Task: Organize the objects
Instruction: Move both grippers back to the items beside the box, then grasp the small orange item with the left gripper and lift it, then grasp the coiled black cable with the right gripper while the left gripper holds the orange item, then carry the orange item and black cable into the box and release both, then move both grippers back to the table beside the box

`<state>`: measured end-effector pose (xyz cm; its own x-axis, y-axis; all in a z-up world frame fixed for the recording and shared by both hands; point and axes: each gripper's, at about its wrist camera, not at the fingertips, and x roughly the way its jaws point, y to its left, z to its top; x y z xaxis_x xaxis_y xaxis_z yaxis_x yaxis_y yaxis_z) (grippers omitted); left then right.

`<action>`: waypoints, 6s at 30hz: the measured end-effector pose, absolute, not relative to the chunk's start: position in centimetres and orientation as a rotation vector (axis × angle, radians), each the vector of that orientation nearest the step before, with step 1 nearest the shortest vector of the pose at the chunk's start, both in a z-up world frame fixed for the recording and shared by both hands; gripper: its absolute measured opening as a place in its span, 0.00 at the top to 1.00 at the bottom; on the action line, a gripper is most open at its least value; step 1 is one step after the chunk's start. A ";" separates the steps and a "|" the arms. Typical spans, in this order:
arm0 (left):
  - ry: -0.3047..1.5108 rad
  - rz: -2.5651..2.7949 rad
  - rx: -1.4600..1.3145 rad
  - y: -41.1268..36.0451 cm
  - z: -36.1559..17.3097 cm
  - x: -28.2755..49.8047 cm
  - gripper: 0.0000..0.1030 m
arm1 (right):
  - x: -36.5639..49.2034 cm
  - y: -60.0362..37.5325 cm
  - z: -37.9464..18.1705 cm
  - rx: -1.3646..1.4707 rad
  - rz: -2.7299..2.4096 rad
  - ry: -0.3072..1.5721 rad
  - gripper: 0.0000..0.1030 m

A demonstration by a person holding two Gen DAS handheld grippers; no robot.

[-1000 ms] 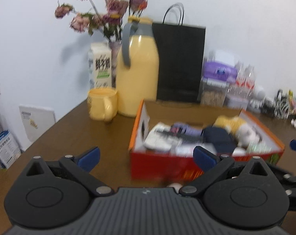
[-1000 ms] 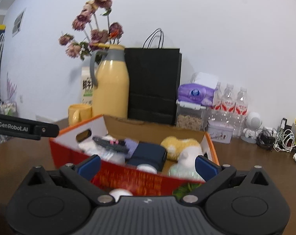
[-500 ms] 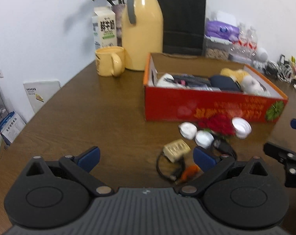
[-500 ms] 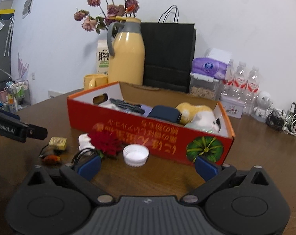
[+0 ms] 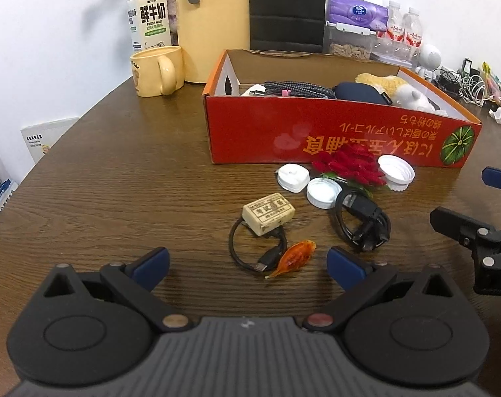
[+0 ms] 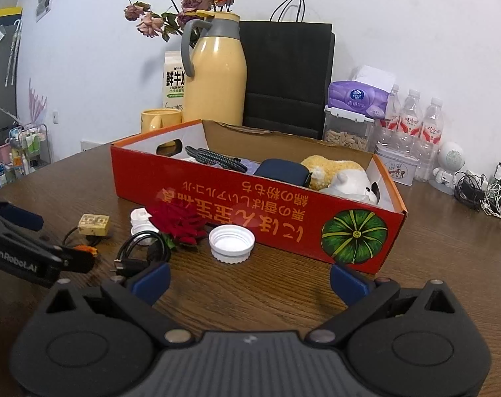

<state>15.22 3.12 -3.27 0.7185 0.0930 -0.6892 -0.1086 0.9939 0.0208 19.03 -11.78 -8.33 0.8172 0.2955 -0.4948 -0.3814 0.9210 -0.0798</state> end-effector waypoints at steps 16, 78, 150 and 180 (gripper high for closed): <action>0.688 0.005 0.129 -0.4 -2.7 13.2 0.74 | 19.0 -11.7 -8.4 -0.180 0.369 0.492 0.00; 0.579 0.058 -0.096 6.6 -1.4 13.4 0.88 | 20.8 -4.1 -9.4 -0.108 0.478 0.634 0.61; 0.360 0.100 -0.071 1.1 3.1 26.7 0.00 | 30.4 -12.3 -4.8 -0.009 0.218 0.392 0.00; 0.324 0.105 -0.095 4.5 3.5 19.1 0.00 | 23.4 -11.7 -4.7 -0.094 0.302 0.379 0.00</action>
